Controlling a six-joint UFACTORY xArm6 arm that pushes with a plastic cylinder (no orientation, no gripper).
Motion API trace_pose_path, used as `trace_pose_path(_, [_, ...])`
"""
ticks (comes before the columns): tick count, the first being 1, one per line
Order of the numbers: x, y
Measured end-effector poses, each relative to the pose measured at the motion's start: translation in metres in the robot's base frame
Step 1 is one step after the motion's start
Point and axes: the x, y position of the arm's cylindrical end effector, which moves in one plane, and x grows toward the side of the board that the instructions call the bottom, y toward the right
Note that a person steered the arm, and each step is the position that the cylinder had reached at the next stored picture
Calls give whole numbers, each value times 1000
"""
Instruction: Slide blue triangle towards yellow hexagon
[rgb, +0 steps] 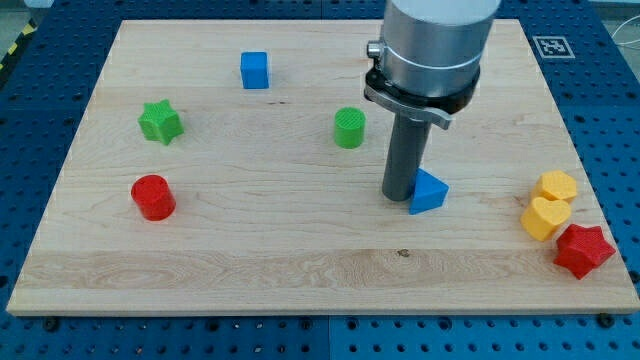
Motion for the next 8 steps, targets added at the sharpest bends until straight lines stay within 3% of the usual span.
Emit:
trace_pose_path(6, [14,107])
trace_pose_path(7, [14,103])
trace_pose_path(8, [14,-1])
